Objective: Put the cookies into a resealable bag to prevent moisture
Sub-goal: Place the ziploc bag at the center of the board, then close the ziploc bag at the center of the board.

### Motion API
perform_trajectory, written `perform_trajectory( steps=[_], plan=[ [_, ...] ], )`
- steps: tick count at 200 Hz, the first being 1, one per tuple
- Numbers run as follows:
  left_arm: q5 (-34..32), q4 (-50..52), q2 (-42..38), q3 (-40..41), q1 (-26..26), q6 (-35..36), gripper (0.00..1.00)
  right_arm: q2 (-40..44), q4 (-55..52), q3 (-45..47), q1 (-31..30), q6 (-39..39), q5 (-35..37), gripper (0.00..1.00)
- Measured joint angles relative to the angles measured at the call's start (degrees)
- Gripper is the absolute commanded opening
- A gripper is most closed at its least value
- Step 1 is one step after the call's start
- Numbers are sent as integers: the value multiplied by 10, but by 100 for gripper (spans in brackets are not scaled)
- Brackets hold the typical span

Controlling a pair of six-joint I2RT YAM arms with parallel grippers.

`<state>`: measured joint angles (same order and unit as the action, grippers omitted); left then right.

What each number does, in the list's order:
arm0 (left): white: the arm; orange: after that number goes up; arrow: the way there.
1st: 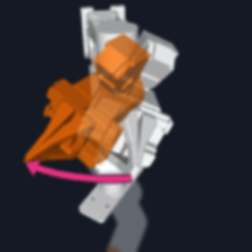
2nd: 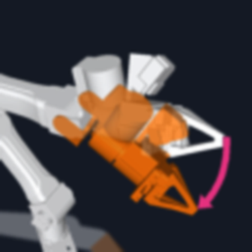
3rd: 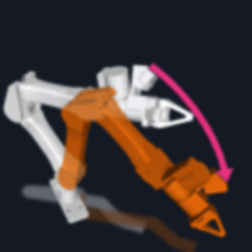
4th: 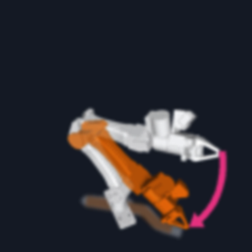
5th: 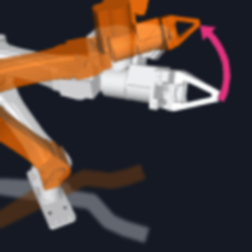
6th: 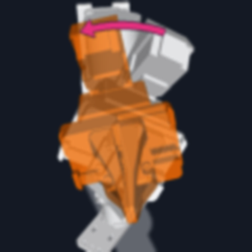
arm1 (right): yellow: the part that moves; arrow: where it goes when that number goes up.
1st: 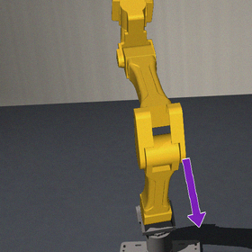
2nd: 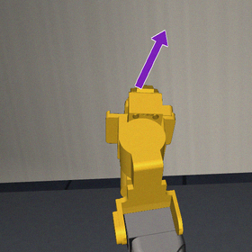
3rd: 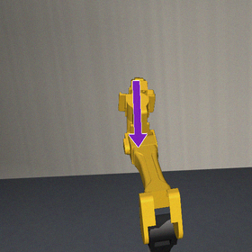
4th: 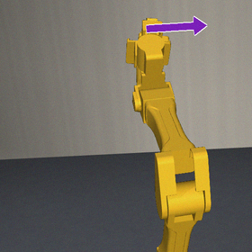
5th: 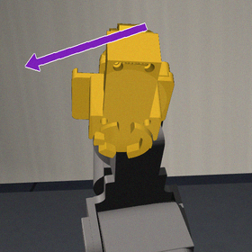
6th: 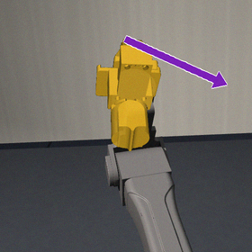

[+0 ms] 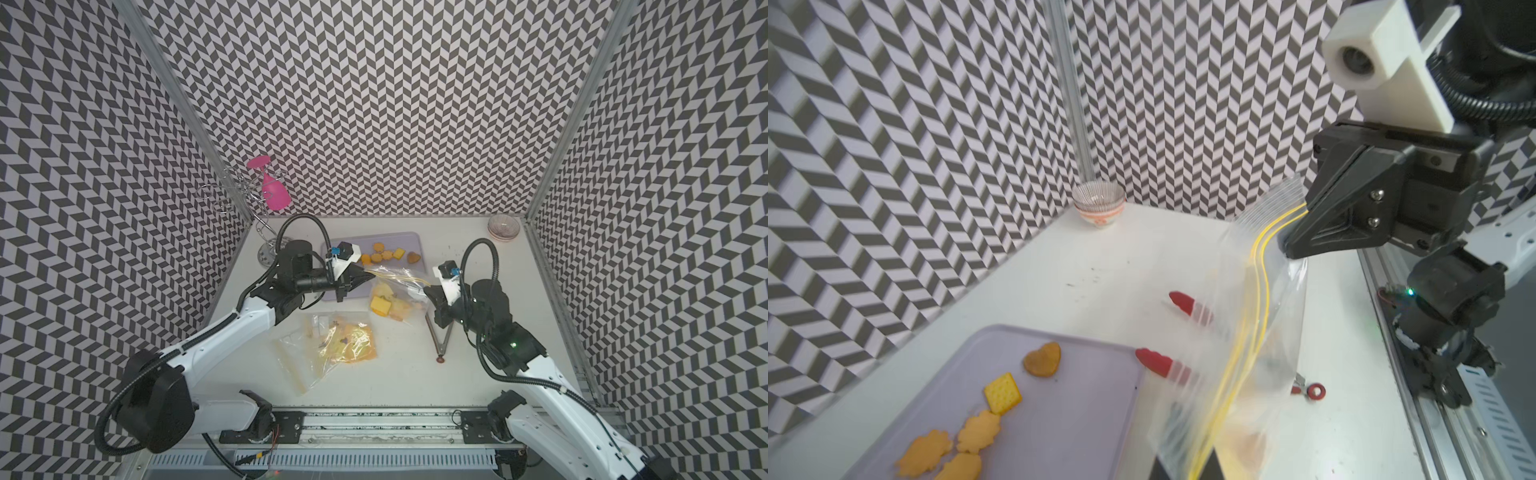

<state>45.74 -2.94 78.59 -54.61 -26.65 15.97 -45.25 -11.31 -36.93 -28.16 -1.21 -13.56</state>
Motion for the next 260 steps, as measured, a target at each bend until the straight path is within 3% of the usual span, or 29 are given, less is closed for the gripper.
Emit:
perform_trajectory(
  steps=[44,72,86,132,146,188,231,260],
  plan=[
    [26,87,104,-60,3,88,0,-14,20,52,1,-34,4,2],
    [43,112,138,-72,9,114,0,-45,1,43,2,-33,-11,39],
    [53,116,143,-72,11,119,0,-52,-19,28,2,-30,-15,51],
    [74,121,143,-72,12,135,0,-71,-102,-83,11,-14,-25,68],
    [75,127,144,-73,12,143,0,-101,-139,-135,18,-2,-39,81],
    [76,143,144,-84,12,156,0,-215,-255,-236,51,55,-80,82],
    [75,147,144,-86,12,161,0,-308,-339,-294,121,108,-105,77],
    [75,147,144,-86,12,161,0,-336,-359,-306,134,133,-151,69]
  ],
)
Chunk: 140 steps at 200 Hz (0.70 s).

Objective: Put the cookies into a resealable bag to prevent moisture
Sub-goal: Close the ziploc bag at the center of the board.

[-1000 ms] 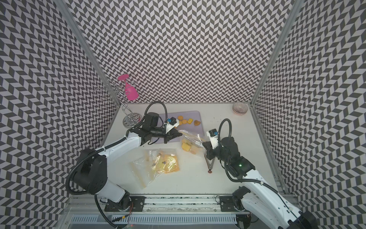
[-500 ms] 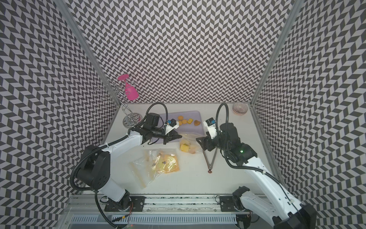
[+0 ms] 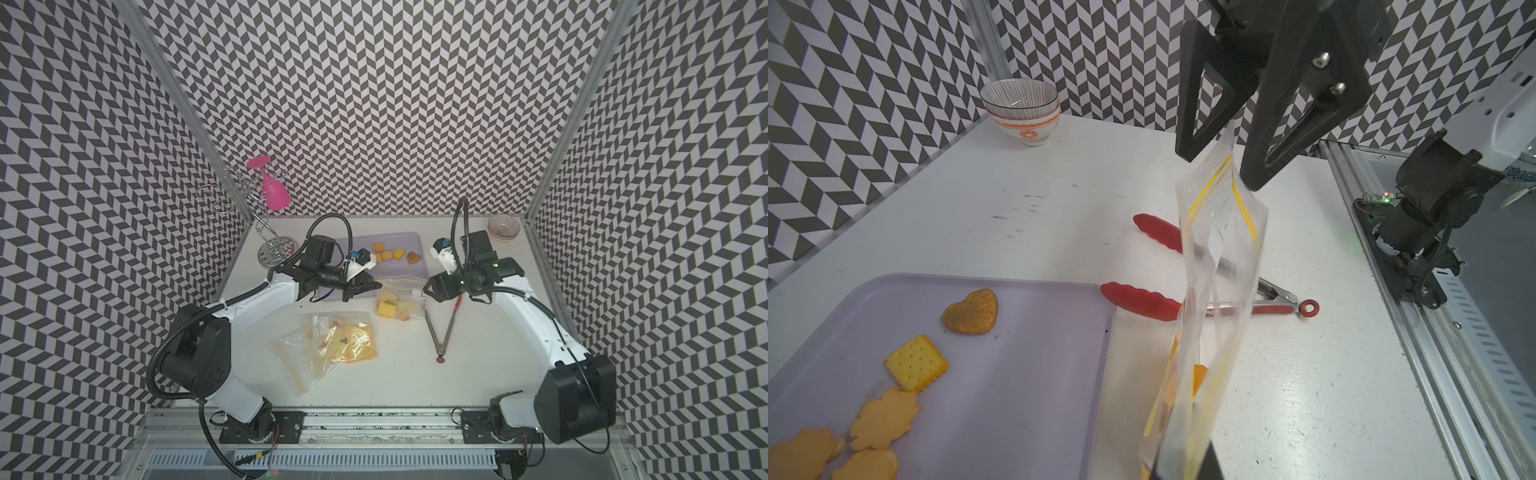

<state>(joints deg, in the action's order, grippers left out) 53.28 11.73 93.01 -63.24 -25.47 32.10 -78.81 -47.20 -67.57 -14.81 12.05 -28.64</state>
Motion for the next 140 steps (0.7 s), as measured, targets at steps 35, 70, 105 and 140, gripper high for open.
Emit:
perform_trajectory(
  steps=[35,70,105,140],
  plan=[
    [0,1,5,-4,0,0,0,-11,-7,3,0,30,-52,58],
    [0,2,8,-5,0,0,0,-11,-2,14,0,47,-63,41],
    [2,2,11,-6,0,0,0,2,5,24,0,55,-70,8],
    [26,1,13,-6,2,2,20,24,12,35,0,48,-56,0]
  ],
)
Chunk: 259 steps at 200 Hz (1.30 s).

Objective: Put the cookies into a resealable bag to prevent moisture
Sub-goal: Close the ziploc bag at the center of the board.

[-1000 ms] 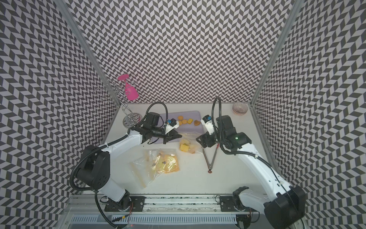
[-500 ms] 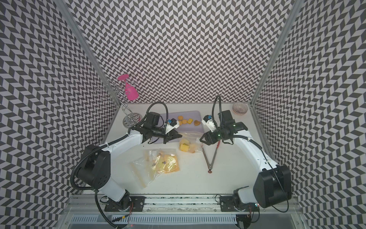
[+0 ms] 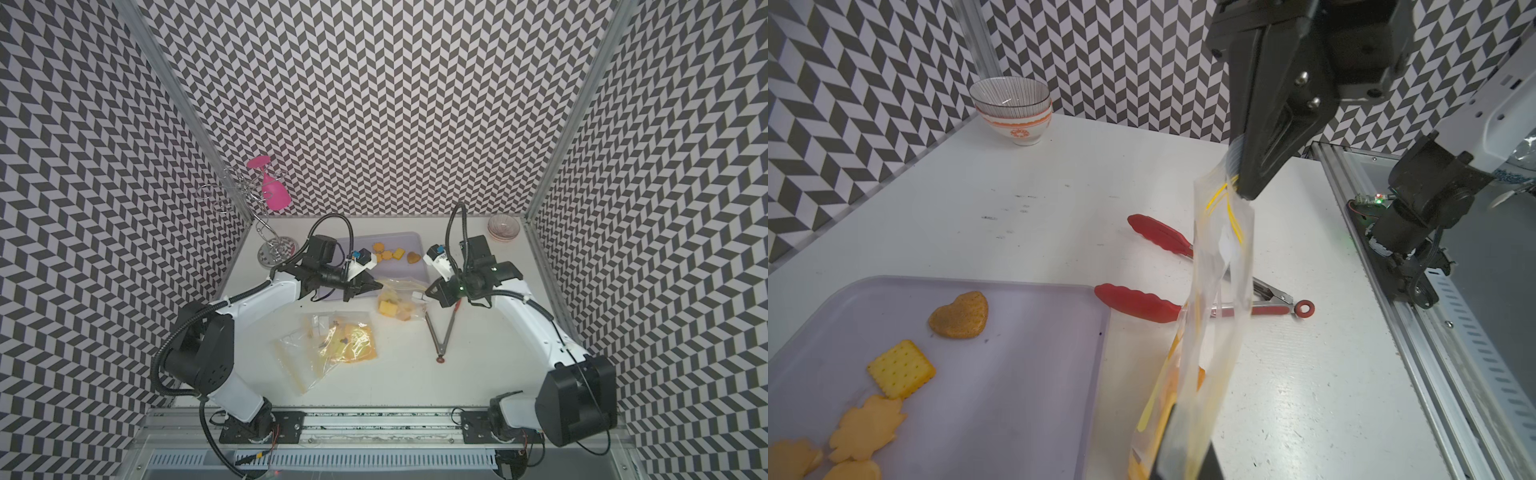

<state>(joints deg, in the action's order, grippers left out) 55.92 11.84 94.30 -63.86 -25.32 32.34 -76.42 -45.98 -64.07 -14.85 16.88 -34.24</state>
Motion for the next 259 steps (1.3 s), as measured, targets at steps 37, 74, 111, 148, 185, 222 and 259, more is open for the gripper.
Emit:
perform_trajectory(
  steps=[37,74,111,148,185,222,259],
  plan=[
    [40,-3,0,0,2,0,21,15,5,14,0,-5,3,0],
    [55,-7,5,0,2,-2,8,15,11,17,0,-6,4,0],
    [55,-7,6,0,5,-5,1,15,11,17,0,-8,10,0],
    [56,-13,6,0,12,-5,0,21,14,17,-1,-13,20,0],
    [67,-19,6,0,15,-6,23,27,16,17,-3,-15,23,0],
    [69,-22,6,0,19,-13,20,27,15,17,-3,-15,25,0],
    [68,-23,6,0,21,-16,0,27,15,17,-3,-15,25,0]
  ],
)
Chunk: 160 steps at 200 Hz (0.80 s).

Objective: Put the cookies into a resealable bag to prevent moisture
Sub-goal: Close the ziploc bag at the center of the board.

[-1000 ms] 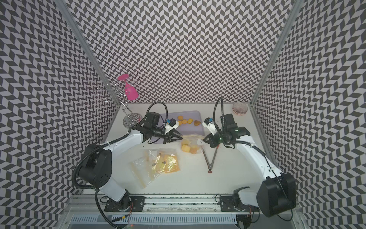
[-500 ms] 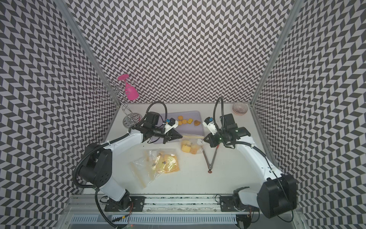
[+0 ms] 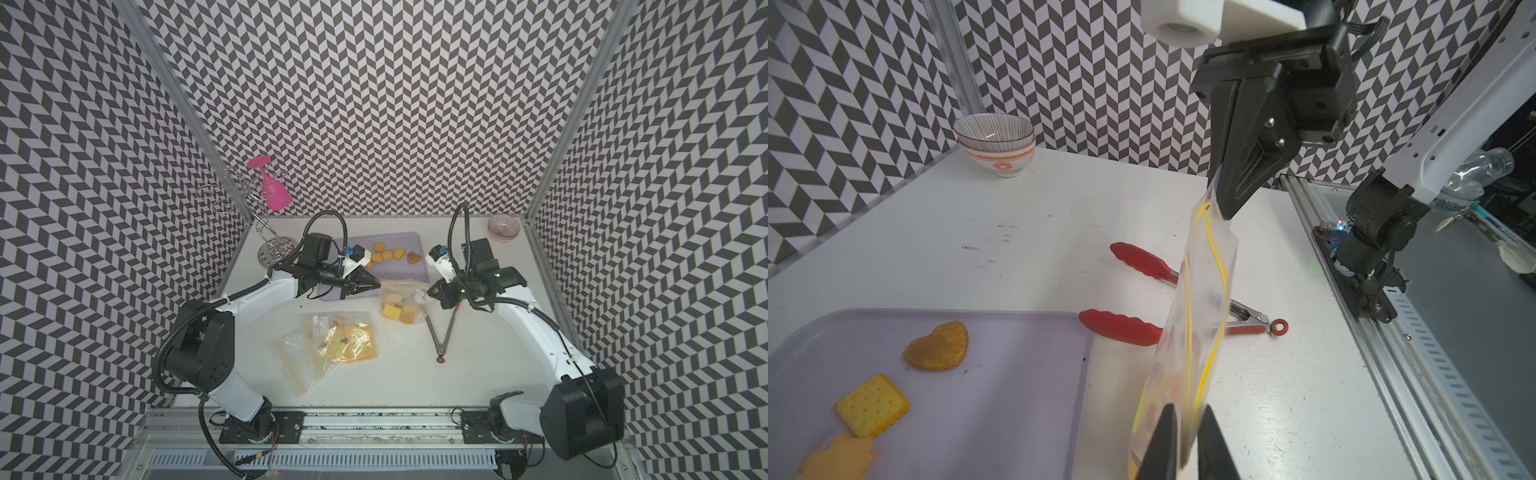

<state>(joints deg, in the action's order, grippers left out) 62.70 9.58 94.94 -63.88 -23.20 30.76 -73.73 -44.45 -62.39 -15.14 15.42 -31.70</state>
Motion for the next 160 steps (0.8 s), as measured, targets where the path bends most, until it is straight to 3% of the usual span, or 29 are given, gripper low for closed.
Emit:
perform_trajectory(
  steps=[15,31,41,160],
  plan=[
    [-2,-1,0,0,0,0,0,0,0,0,0,0,0,1],
    [-3,-1,0,0,0,0,0,0,0,0,0,2,0,18],
    [-3,-1,0,0,0,0,0,0,1,0,0,5,-1,24],
    [-5,-1,8,0,0,-7,0,-12,-1,-10,-21,29,-2,30]
  ],
)
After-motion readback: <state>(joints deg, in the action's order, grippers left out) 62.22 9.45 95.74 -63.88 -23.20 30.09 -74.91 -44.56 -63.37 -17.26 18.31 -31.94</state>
